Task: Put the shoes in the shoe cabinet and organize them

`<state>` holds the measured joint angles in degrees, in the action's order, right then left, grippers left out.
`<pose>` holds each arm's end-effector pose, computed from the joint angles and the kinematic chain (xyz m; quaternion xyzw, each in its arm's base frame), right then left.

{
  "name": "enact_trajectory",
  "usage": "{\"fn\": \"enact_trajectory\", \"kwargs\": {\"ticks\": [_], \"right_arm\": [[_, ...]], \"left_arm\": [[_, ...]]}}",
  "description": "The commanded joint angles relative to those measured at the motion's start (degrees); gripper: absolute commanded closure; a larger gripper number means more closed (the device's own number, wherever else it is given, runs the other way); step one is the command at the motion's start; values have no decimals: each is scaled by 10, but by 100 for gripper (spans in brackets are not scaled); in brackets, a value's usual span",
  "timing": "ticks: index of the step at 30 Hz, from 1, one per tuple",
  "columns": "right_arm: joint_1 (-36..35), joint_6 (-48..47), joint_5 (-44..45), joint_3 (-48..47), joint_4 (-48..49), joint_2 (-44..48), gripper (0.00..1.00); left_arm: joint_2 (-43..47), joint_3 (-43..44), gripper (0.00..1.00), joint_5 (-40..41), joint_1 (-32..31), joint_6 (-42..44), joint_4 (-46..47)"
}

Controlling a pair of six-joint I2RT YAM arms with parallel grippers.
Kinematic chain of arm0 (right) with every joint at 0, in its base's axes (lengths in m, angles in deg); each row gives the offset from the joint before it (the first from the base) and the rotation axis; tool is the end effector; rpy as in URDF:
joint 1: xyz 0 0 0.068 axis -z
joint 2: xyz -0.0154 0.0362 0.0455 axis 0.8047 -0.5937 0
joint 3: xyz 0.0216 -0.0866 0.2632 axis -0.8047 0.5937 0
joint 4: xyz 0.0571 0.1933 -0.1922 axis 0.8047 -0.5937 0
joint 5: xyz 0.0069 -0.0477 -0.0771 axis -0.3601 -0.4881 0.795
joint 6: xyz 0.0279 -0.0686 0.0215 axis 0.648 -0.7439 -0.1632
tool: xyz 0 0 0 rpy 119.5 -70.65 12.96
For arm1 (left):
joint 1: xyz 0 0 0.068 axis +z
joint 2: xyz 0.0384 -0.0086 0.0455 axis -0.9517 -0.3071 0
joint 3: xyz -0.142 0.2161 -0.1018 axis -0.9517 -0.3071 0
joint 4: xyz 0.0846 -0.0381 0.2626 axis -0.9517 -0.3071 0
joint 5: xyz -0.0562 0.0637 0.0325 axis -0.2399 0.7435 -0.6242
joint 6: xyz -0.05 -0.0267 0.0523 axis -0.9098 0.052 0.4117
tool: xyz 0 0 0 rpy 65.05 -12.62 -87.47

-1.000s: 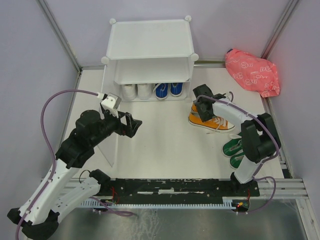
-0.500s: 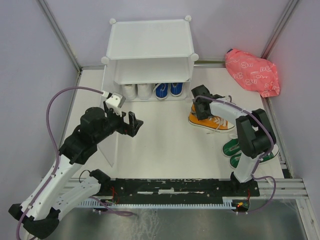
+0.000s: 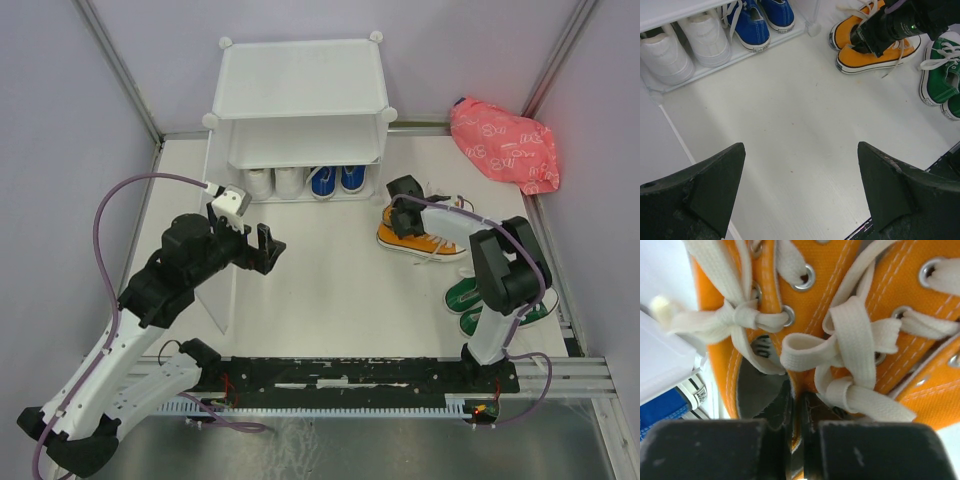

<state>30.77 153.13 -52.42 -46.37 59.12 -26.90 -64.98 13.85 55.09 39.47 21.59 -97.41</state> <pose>0.3690 0.1286 0.1346 0.6291 0.7220 0.1041 0.2687 0.1640 -0.1093 0.3652 0.1915 0.7959 -0.2191 0.5310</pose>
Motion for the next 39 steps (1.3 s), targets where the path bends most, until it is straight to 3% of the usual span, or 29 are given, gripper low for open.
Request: {"fn": "enact_trajectory", "kwargs": {"ticks": [1,5,11,23,27,29,32,34,39], "right_arm": [[7,-97,-14,54,154,-20,98],[-21,-198,-43,60,152,13,98],[-150,-383,-69,-11,66,51,98],[-372,-613,-119,-131,-46,-24,98],[-391,-681,-104,-182,-110,-78,98],[-391,-685,-95,-171,-117,-79,88],[-392,-681,-108,-137,-89,-48,51],[-393,-676,-121,-122,-74,-25,35],[-393,-652,-150,-99,-39,15,28]], "left_arm": [[1,21,1,5,1,32,8],[2,25,1,7,1,33,7],[7,28,1,14,1,32,7],[26,32,1,25,1,25,-2],[31,36,1,24,1,22,-2],[32,37,1,20,1,21,-2],[39,34,1,23,1,21,-2],[42,31,1,24,1,20,-2],[45,34,1,17,1,19,-2]]}}
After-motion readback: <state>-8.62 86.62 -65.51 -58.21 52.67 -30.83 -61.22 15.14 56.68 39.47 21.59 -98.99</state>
